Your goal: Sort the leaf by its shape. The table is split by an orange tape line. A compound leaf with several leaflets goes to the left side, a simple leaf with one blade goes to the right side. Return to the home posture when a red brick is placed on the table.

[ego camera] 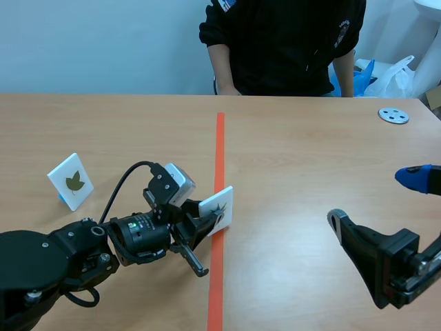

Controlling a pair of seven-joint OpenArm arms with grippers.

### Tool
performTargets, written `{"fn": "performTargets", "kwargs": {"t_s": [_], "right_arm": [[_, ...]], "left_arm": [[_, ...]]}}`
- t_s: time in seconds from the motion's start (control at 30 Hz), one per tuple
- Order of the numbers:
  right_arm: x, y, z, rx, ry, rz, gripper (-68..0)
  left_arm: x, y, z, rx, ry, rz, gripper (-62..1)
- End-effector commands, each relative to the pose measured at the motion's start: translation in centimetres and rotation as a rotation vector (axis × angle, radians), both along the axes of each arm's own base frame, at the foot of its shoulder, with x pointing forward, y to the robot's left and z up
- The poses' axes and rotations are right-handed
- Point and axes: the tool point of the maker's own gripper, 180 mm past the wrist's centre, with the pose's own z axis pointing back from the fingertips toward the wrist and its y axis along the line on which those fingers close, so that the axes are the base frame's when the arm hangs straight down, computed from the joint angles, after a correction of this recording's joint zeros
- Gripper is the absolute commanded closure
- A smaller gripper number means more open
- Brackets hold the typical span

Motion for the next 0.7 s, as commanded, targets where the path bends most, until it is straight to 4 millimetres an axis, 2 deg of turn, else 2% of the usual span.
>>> {"fn": "performTargets", "kwargs": {"t_s": [0.0,0.17,0.33,0.57,0.67], "right_arm": [[0.6,-0.3,0.8,0.009,-0.03,-0.006,-67.9],[0.6,-0.3,0.8,0.009,-0.03,-0.006,-67.9],[0.6,-0.3,0.8,0.009,-0.03,-0.006,-67.9],[0.6,-0.3,0.8,0.009,-0.03,-0.006,-67.9],[0.6,-0.3,0.8,0.009,-0.03,-0.006,-67.9]], "left_arm": [[0.7,-0.4,2.0,-0.075,-0.026,0.021,-7.0],[0.8,1.1,3.3,-0.127,-0.008,0.095,-7.0],[0.6,3.8,5.0,-0.173,0.012,0.196,-7.0],[0.8,8.8,6.8,-0.202,0.014,0.403,-7.0],[0.6,11.2,6.7,-0.182,0.01,0.491,-7.0]]}}
